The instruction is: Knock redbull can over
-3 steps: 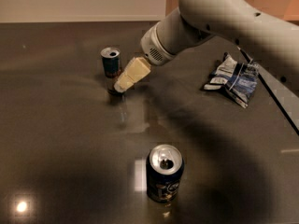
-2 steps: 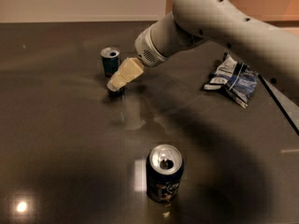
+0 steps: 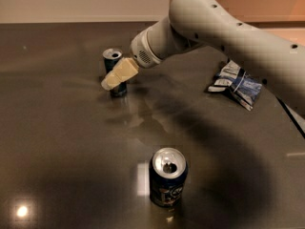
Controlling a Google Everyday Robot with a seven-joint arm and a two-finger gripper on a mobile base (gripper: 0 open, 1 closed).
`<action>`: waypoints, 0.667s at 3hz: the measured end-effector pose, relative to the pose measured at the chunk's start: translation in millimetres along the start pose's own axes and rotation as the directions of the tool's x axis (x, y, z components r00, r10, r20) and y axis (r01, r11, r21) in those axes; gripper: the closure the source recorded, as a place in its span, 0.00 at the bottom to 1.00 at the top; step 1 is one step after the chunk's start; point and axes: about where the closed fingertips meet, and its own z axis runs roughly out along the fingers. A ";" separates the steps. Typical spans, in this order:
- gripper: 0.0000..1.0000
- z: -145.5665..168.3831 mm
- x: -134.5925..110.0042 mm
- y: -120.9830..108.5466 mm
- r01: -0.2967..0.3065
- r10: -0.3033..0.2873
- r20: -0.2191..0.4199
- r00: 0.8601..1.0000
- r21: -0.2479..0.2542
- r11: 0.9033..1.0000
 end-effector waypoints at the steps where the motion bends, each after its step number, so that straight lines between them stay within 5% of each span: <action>1: 0.00 5.0 -3.4 -2.9 -0.015 0.015 0.017 1.000 -0.009 1.000; 2: 0.18 5.7 -13.5 -0.8 -0.028 0.030 0.053 0.998 -0.037 0.999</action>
Offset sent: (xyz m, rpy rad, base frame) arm 0.0058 0.0164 0.0189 0.1204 0.0380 0.0282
